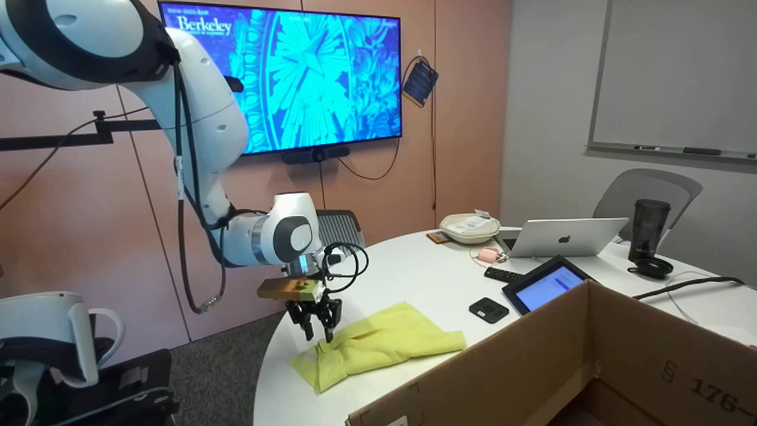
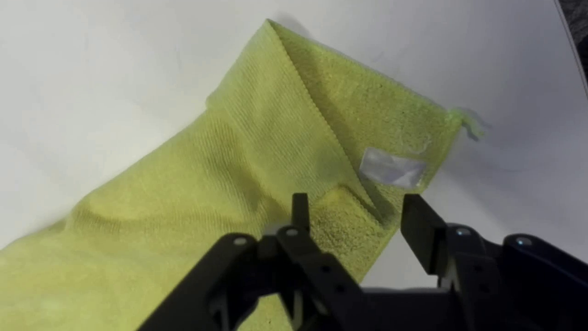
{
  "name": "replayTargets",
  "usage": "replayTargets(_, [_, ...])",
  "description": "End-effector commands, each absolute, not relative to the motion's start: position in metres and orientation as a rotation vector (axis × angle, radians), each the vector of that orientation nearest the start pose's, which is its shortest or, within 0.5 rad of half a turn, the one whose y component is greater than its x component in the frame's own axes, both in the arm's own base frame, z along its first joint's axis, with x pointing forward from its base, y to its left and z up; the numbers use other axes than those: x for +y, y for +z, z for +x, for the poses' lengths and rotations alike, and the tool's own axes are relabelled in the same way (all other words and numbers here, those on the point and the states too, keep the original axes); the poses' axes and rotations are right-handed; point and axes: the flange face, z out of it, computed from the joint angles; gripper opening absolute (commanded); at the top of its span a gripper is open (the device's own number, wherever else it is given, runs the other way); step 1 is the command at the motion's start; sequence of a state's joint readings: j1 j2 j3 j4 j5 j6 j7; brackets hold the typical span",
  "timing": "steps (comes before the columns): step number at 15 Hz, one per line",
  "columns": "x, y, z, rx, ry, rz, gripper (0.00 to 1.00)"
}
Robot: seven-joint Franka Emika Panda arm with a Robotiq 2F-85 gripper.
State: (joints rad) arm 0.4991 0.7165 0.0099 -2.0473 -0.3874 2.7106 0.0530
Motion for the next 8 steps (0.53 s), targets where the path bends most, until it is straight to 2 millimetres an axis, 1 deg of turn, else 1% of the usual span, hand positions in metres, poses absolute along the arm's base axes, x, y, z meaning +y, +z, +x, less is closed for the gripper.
replayTargets(1, [0.286,0.097,0.509,-1.234,-0.104,-3.067,0.85])
replayTargets(3, [0.282,0.102,0.532,-1.115,-0.172,-3.129,0.99])
replayTargets(8, [0.264,0.118,0.609,-0.743,-0.300,-3.277,1.00])
